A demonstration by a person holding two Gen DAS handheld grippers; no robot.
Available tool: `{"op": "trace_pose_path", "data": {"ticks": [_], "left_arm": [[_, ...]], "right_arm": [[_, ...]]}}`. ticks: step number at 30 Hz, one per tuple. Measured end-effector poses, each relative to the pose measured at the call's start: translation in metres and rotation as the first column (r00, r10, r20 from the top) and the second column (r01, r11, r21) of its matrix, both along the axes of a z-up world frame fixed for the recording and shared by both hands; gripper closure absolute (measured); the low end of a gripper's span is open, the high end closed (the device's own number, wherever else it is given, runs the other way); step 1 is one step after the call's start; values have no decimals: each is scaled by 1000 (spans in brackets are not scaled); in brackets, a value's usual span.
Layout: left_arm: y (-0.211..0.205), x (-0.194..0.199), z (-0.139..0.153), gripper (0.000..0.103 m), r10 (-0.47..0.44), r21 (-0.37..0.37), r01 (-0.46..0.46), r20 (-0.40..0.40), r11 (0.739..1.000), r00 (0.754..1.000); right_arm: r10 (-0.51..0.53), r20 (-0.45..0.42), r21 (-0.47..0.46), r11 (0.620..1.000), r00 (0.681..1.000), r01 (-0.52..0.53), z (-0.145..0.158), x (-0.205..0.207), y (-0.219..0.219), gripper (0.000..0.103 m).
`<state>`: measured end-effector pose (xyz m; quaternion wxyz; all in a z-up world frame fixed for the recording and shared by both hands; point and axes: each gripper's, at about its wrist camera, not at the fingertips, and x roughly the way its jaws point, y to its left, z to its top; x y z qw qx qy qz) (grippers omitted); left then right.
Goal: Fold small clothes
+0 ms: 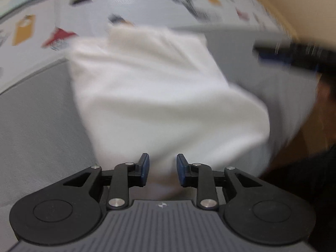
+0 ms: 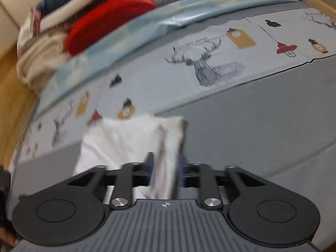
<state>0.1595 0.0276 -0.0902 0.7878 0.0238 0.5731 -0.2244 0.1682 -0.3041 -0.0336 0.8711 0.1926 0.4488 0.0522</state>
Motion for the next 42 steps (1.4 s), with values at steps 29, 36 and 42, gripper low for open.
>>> {"op": "trace_pose_path", "data": {"ticks": [29,36,42], "left_arm": [[42,49,40,58,349,-46,-346,129,937,928],[39,44,39,58,347,-53,-343,122,938,930],[33,50,21,34,366,-13,-367,88,930,926]], "right_arm": [[-81,186,-395,906,979,151,-22,47,81,80],[289,113,-278,928,951,-249,-8,1,90,80],[397,-175,-448,783,901,-432,-55,-6,96,73]]}}
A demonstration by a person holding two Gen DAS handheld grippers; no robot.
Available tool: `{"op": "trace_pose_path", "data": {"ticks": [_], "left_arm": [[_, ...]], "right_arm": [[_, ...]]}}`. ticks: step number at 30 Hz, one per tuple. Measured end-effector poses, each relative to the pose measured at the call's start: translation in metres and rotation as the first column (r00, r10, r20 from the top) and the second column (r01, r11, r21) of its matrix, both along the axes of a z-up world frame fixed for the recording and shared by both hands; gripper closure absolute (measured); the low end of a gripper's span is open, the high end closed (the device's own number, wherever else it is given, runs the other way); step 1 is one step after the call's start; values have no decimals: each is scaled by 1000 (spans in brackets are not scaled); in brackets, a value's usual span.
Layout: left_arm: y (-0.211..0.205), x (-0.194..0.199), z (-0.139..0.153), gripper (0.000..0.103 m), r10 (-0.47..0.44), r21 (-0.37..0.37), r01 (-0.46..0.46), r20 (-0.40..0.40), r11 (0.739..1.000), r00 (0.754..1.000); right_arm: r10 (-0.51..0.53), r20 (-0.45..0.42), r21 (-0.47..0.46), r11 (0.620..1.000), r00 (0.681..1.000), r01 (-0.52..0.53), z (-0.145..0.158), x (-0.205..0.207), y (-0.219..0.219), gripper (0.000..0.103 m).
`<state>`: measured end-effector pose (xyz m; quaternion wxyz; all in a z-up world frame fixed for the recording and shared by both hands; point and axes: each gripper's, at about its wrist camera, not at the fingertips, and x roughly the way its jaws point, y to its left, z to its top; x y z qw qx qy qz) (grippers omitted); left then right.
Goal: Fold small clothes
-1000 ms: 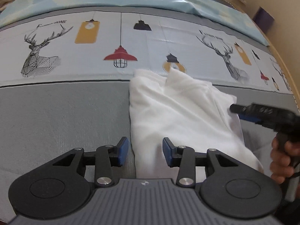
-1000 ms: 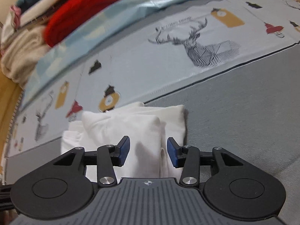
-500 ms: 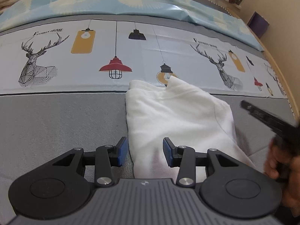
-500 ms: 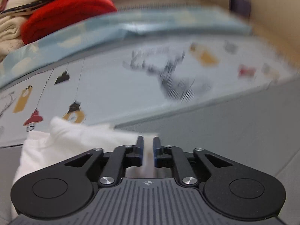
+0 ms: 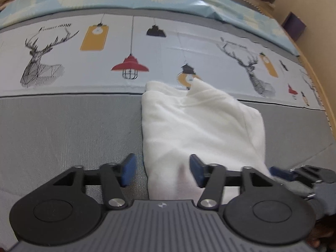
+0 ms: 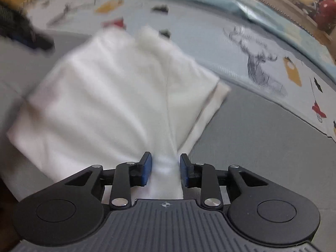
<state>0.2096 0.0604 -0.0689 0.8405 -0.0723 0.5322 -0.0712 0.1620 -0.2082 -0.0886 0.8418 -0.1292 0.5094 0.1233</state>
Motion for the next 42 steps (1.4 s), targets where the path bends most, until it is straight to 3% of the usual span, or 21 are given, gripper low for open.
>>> {"op": "trace_pose_path", "data": {"ticks": [3,5,7,10,12,14,18,20,22,23,26,30,32,34,38,40,42], "left_arm": [[1,7,-11,20,36,1,-36,-17,999,999],[4,11,-23,20,71,-12,-72,-43,997,997],[10,15,-40,20,104,-60,-109,-75,992,992],[19,21,-68,20,153,-139,-181,-187,974,970],[20,25,-76,20,143,-210,-185,-200,960,969],[16,30,-80,21,119,-218,-164,-203,962,972],[12,39,-81,37,88,-222,-127,-179,967,980],[15,43,-80,59,93,-231,-131,-169,964,981],[15,47,-67,67,91,-221,-115,-115,968,989],[12,48,-58,67,84,-195,-96,-69,976,994],[11,48,-29,67,74,-96,-66,93,993,993],[31,50,-10,58,156,-116,-137,177,984,972],[44,50,-9,54,200,-122,-180,177,976,964],[51,50,-10,52,191,-139,-171,149,975,970],[51,51,-22,52,140,-143,-132,50,981,989],[48,48,-32,52,120,-111,-118,15,987,993],[40,46,-45,52,87,-24,-88,-26,996,996]], "right_arm": [[-128,37,135,983,991,122,16,9,-22,61],[-253,69,200,951,965,235,22,16,-37,23],[-387,31,242,897,921,369,16,28,-49,12],[-441,-111,284,845,891,454,-6,41,-57,15],[-444,-172,295,828,879,476,-19,52,-56,15],[-431,-217,294,827,876,479,-30,57,-50,15],[-412,-265,315,818,872,482,-41,67,-41,18],[-391,-248,342,821,886,458,-37,69,-35,47],[-393,-230,369,811,890,454,-35,71,-30,63],[-396,-210,374,812,894,448,-33,73,-27,70],[-389,-116,439,805,914,399,-19,79,-19,77],[-373,60,528,799,926,287,7,81,2,76],[-376,111,502,820,920,275,10,84,13,62],[-392,132,415,856,910,308,6,89,23,59],[-388,129,365,874,912,321,7,89,28,56],[-378,134,360,880,916,310,11,86,28,49],[-362,105,330,891,926,311,5,86,27,43]]}}
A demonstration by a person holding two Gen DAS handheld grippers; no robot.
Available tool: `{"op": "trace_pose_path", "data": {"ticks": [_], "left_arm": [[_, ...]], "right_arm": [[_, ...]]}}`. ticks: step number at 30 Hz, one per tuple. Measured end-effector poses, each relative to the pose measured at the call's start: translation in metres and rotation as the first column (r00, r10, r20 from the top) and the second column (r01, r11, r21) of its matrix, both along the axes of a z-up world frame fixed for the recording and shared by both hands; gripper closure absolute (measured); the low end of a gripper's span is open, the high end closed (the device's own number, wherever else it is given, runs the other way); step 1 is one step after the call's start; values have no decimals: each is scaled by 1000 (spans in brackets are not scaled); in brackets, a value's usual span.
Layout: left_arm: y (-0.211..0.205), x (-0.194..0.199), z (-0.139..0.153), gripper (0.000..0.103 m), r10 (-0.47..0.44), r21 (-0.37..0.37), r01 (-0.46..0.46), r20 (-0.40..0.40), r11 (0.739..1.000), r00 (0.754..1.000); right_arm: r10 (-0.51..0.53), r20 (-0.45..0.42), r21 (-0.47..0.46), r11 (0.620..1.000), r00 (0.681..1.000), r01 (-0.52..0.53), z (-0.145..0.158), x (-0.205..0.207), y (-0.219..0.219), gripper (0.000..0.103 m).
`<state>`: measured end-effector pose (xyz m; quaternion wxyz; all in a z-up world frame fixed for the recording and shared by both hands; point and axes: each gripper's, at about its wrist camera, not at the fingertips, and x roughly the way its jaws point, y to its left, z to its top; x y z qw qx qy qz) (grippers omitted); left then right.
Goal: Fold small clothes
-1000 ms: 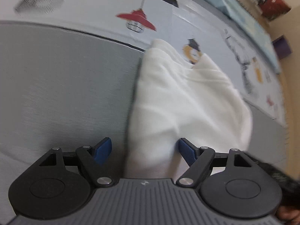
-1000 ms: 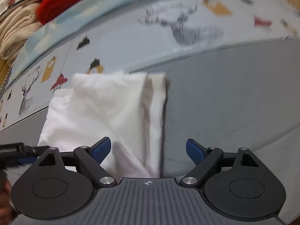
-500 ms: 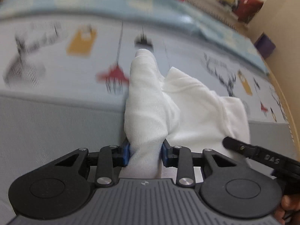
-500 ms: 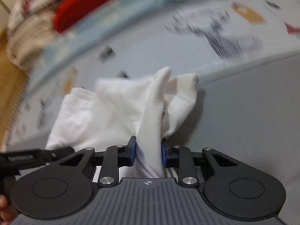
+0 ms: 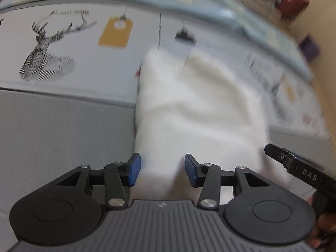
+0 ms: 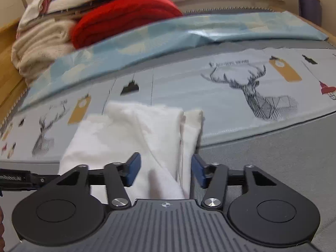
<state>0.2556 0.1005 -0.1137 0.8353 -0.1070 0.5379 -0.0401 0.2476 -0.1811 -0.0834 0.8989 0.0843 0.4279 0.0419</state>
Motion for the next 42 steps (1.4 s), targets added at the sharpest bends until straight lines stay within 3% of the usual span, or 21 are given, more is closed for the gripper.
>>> {"op": "trace_pose_path", "data": {"ticks": [1,3,7,9,10,12,14,16,17,19,21,23,27,29,31,33,37,42], "left_arm": [[-4,-4,-5,46,-19,41,19,-14,999,1000],[-3,-11,-8,45,-21,50,22,-28,999,999],[1,-29,10,45,3,67,-7,50,998,999],[-3,-37,7,45,-30,91,26,40,995,999],[-6,-40,0,44,-52,104,53,-9,993,999],[-11,-46,-15,44,-88,161,107,-120,981,989],[-14,-58,-9,42,-91,251,113,-96,962,991],[-17,-74,17,40,-91,330,81,15,940,996],[-17,-83,32,31,-88,354,56,77,934,993],[-17,-103,59,18,-72,363,0,185,932,980],[-22,-126,82,18,-82,356,-19,265,934,961],[-28,-152,100,18,-108,361,-21,333,932,937],[-46,-212,114,18,-165,415,-69,500,907,850],[-51,-228,120,18,-107,376,-114,517,920,849],[-48,-243,123,17,-6,252,-150,527,956,850],[-49,-251,116,17,71,182,-181,487,967,871],[-52,-252,108,17,86,168,-169,413,971,906],[-56,-251,107,17,86,179,-174,417,968,905]], "right_arm": [[11,-64,-40,999,998,-14,-9,2,2,43],[13,-187,-126,991,982,-37,-30,3,6,41],[1,-81,-115,993,997,-11,-4,-9,6,43],[22,-58,-104,994,998,-28,3,-14,7,43],[40,-88,-119,992,995,-50,0,-15,9,43],[57,-254,-221,968,966,-115,-23,-14,13,42],[0,-307,-283,955,952,-91,-28,-18,8,41],[-42,-249,-229,973,968,-17,-6,-23,-4,43],[-54,-208,-209,978,977,10,8,-28,-9,42],[-64,-113,-203,978,991,40,38,-40,-13,42],[-60,-24,-188,981,998,55,66,-54,-17,40],[-46,69,-153,987,997,57,93,-75,-23,32],[0,223,-137,990,975,32,122,-130,-27,19],[24,261,-158,987,965,19,120,-152,-29,16],[52,266,-177,984,962,-4,107,-172,-31,16],[41,243,-179,984,969,4,96,-182,-31,16],[14,242,-140,990,970,20,95,-196,-32,15],[29,226,-151,988,974,6,91,-200,-34,15]]}}
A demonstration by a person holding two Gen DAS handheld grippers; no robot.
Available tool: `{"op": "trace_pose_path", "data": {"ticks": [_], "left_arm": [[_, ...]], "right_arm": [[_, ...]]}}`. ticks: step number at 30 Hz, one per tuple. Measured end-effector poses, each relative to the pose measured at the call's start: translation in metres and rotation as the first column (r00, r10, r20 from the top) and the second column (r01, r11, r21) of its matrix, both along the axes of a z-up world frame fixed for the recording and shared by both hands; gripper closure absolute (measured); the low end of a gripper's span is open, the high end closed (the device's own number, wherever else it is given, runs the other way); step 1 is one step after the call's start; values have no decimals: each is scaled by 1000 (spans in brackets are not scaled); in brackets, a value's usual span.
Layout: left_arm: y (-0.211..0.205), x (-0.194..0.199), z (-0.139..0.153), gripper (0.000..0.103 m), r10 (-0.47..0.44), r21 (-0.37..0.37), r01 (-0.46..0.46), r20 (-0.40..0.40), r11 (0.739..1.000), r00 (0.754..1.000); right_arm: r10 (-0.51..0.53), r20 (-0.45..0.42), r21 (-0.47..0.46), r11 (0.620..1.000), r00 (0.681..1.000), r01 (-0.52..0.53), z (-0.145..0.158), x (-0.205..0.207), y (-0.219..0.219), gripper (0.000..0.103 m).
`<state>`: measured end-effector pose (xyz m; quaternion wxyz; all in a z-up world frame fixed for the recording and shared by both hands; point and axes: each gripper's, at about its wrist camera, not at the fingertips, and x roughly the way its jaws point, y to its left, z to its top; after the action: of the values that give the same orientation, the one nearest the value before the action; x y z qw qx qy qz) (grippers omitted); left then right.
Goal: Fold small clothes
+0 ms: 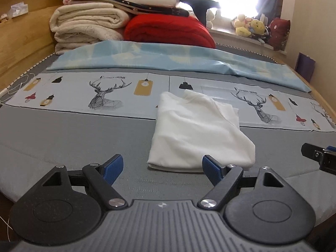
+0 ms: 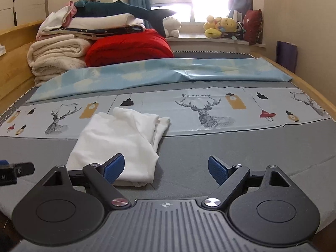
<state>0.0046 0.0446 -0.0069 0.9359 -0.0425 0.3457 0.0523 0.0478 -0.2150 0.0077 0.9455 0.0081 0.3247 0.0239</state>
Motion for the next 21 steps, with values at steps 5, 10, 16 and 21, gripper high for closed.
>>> {"op": "trace_pose_path", "data": {"ticks": [5,10,16,21], "left_arm": [[-3,5,-6,17,-32,-11,32,-28,999,999],[-3,8,-9,17,-33,-17,33,-36,999,999],[1,13,-12,17,-37,-40,35,-45,999,998],[1,14,-13,17,-37,-50,35,-49,998,998]], "right_arm": [[10,-11,11,1000,1000,-9,-1,-2,2,15],[41,-9,-3,999,999,-41,0,-1,10,15],[59,-25,-13,998,998,-59,-4,3,19,14],[71,-36,-13,997,997,-72,-7,4,23,14]]}}
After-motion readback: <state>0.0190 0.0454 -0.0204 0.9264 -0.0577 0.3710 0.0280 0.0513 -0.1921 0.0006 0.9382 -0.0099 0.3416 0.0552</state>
